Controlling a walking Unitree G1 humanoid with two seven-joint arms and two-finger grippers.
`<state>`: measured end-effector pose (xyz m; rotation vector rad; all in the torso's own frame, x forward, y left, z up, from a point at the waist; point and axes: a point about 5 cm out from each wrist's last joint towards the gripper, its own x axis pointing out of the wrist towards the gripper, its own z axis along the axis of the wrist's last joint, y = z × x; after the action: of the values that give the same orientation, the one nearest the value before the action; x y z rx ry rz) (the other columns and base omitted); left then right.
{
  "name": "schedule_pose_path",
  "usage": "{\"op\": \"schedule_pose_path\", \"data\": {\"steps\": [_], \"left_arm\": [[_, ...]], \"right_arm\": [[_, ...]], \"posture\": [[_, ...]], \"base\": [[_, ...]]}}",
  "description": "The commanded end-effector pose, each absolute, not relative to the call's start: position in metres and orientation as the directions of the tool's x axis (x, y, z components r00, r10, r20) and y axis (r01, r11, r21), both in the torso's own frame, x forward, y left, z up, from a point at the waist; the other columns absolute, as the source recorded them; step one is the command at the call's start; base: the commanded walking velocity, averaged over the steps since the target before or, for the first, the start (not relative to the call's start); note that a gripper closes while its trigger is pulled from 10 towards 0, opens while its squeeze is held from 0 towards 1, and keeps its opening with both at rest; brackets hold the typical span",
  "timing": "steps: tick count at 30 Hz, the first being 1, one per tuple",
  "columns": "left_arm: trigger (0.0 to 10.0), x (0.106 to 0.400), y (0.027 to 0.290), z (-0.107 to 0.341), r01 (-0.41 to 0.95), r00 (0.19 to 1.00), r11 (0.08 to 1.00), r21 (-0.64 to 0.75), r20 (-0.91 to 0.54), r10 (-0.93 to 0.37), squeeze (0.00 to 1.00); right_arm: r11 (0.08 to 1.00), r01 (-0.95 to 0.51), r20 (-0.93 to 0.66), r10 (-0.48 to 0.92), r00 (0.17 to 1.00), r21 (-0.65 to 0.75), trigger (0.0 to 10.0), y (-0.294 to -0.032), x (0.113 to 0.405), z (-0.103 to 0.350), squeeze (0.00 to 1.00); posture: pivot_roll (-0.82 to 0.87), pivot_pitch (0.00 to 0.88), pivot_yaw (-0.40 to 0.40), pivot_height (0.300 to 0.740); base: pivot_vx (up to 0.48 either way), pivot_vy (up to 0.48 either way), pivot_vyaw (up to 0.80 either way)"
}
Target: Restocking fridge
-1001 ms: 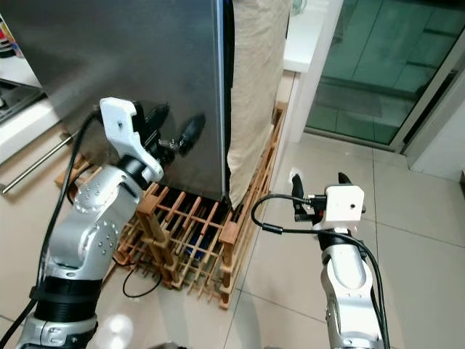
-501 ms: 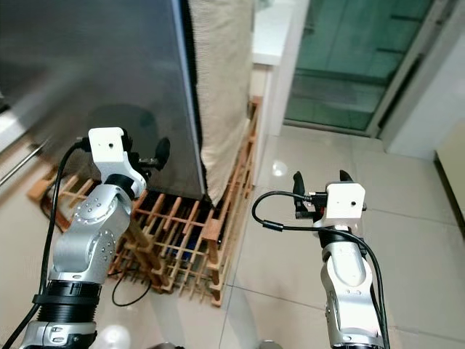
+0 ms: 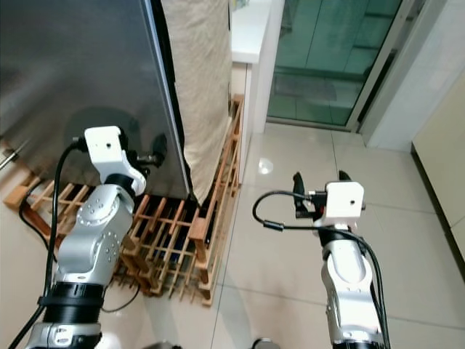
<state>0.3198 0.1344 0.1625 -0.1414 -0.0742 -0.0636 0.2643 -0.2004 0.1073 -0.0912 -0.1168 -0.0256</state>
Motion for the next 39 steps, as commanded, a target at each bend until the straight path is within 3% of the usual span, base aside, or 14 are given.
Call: {"op": "schedule_pose_path", "data": {"steps": [1,10,16,28,39], "left_arm": [[10.0,0.314,0.135,0.179,0.095,0.985,0.99,-0.1,0.156,-0.079,0.0],[10.0,0.276,0.14,0.188,0.197,0.951,0.98,-0.038,0.251,-0.181,0.0],[10.0,0.27,0.134,0.185,0.229,0.945,0.973,-0.036,0.25,-0.213,0.0],[10.0,0.282,0.13,0.189,0.183,0.956,0.982,-0.045,0.243,-0.167,0.0],[10.0,0.308,0.115,0.188,0.195,0.966,0.981,-0.012,0.177,-0.19,0.0]], "right_arm": [[0.995,0.051,0.163,-0.037,0.986,-0.087,10.0,-0.204,0.262,0.117,0.0],[0.995,0.055,0.212,-0.036,0.977,-0.084,10.0,-0.195,0.231,0.127,0.0],[0.994,0.067,0.193,-0.049,0.98,-0.086,10.0,-0.2,0.232,0.126,0.0],[0.995,0.072,0.193,-0.057,0.98,-0.074,10.0,-0.199,0.245,0.13,0.0],[0.996,0.05,0.186,-0.036,0.982,-0.074,10.0,-0.196,0.255,0.129,0.0]], "posture": [[-0.07,0.0,0.046,0.727],[-0.05,0.0,0.034,0.727],[-0.06,0.0,0.031,0.727],[-0.06,0.0,0.042,0.727],[-0.06,0.0,0.041,0.727]], "base": [[0.0,0.0,0.0],[0.0,0.0,0.0],[0.0,-0.072,0.0],[0.047,-0.428,0.0],[0.0,0.0,0.0]]}}
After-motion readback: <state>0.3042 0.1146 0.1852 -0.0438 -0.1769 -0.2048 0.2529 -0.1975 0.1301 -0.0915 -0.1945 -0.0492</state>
